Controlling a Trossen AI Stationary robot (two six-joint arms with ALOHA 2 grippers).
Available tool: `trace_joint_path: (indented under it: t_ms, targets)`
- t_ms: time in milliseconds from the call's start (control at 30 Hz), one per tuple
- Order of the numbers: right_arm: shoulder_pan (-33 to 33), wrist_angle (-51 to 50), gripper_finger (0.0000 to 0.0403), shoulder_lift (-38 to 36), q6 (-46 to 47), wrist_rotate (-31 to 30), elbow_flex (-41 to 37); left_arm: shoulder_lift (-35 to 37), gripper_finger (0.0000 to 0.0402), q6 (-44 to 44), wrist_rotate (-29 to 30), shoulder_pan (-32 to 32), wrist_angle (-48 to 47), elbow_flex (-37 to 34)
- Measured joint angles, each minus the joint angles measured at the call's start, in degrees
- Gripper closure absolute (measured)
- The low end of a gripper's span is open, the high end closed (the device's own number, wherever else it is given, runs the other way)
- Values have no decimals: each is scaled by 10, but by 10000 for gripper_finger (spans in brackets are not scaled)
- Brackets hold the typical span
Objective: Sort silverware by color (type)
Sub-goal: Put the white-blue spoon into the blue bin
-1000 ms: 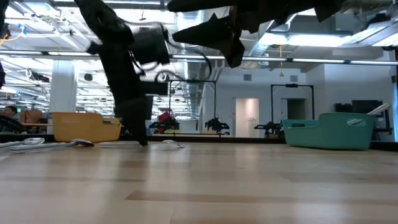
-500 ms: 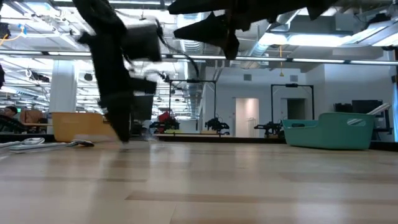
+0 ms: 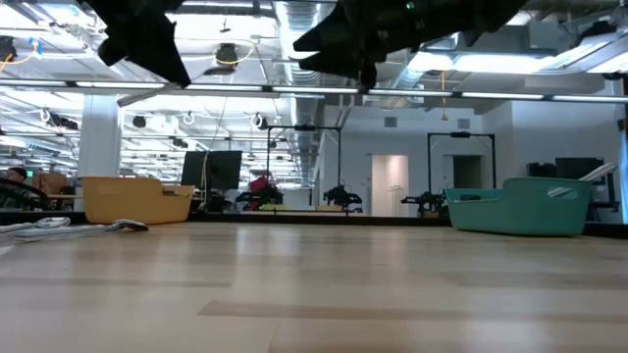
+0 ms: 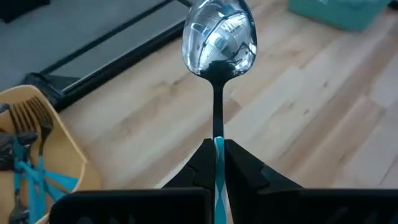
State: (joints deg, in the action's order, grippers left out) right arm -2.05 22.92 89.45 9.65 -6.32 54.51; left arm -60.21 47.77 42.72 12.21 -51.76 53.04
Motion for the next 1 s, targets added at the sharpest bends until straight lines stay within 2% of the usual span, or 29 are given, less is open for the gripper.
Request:
trace_joint_path:
  t_ms: [100, 267, 400, 533, 633, 700, 800, 867, 1000]
  targets:
    - [3, 3, 208, 8, 15, 30, -13, 21, 401, 14, -9, 5, 0, -11]
    - [-1, 1, 215, 2, 35, 30, -55, 17, 401, 18, 13, 6, 33, -34]
    - [1, 5, 221, -39, 62, 15, -100, -13, 401, -70, -13, 7, 195, -73]
    - [3, 73, 223, -60, 98, 17, -138, -45, 401, -199, -46, -3, 434, -115]
    - [3, 177, 216, -41, 113, 19, -152, -76, 401, -290, -128, -23, 597, -139]
    - [4, 210, 207, -29, 85, 27, -152, -98, 401, -323, -214, -41, 685, -147]
    - [4, 234, 187, -19, 35, 44, -149, -127, 401, -329, -356, -64, 769, -149]
    - [6, 253, 174, -19, 12, 63, -150, -143, 401, -321, -428, -75, 805, -149]
    - [8, 294, 160, -20, -19, 108, -149, -166, 401, -306, -516, -91, 842, -149]
